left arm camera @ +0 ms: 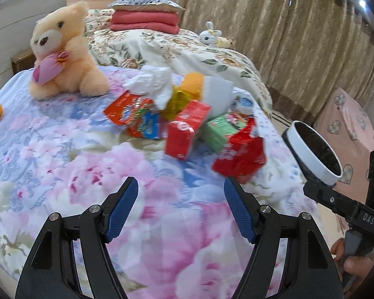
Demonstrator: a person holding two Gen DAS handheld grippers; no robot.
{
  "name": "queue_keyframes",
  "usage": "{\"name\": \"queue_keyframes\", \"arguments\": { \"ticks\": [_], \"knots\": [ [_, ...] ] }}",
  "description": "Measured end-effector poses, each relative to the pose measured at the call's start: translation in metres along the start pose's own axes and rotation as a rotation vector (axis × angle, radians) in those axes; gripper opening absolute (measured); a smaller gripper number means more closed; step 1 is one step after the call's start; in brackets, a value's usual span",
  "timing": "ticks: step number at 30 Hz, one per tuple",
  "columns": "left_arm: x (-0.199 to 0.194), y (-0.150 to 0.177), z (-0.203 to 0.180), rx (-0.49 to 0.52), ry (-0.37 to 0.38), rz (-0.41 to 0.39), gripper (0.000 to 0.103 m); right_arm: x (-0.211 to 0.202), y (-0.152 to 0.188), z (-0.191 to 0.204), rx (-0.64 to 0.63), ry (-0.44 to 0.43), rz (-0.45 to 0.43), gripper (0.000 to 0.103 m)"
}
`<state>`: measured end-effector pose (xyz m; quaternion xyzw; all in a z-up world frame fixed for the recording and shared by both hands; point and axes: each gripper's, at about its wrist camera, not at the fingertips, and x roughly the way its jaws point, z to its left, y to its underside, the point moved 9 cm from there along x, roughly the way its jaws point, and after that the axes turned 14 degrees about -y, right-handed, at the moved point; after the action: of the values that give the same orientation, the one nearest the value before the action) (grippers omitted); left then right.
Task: Collect trash
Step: 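Move both grippers back to the pile of wrappers, then grasp the red carton with the left gripper while the right gripper grasps the red wrapper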
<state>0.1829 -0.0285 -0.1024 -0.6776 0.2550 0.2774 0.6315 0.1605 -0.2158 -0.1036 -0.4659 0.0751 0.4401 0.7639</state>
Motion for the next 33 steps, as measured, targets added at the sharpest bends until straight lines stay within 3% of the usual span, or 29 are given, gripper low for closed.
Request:
{"name": "queue_keyframes", "arguments": {
  "ticks": [10,18,25,26,28,30,32,33],
  "knots": [
    [0.022,-0.009,0.014,0.051,-0.018,0.019,0.073,0.035,0.001,0.017,-0.051,-0.030,0.036,0.081],
    [0.040,-0.029,0.006,0.148,0.016,0.022,0.073,0.057,-0.013,0.022,-0.079,-0.032,0.042,0.081],
    [0.051,-0.036,-0.013,0.220,0.090,0.040,0.073,0.073,-0.020,0.020,-0.058,-0.048,0.062,0.080],
    [0.052,-0.035,-0.016,0.233,0.090,0.042,0.073,0.075,-0.020,0.020,-0.057,-0.051,0.065,0.077],
    [0.058,-0.035,-0.022,0.258,0.081,0.046,0.073,0.080,-0.020,0.019,-0.062,-0.050,0.079,0.055],
    [0.064,-0.035,-0.027,0.270,0.073,0.054,0.072,0.084,-0.017,0.016,-0.058,-0.047,0.099,0.040],
    [0.069,-0.035,-0.030,0.270,0.081,0.065,0.058,0.084,-0.016,0.013,-0.046,-0.051,0.104,0.032],
    [0.071,-0.036,-0.032,0.269,0.091,0.072,0.047,0.084,-0.016,0.012,-0.042,-0.053,0.105,0.028]
  ]
}}
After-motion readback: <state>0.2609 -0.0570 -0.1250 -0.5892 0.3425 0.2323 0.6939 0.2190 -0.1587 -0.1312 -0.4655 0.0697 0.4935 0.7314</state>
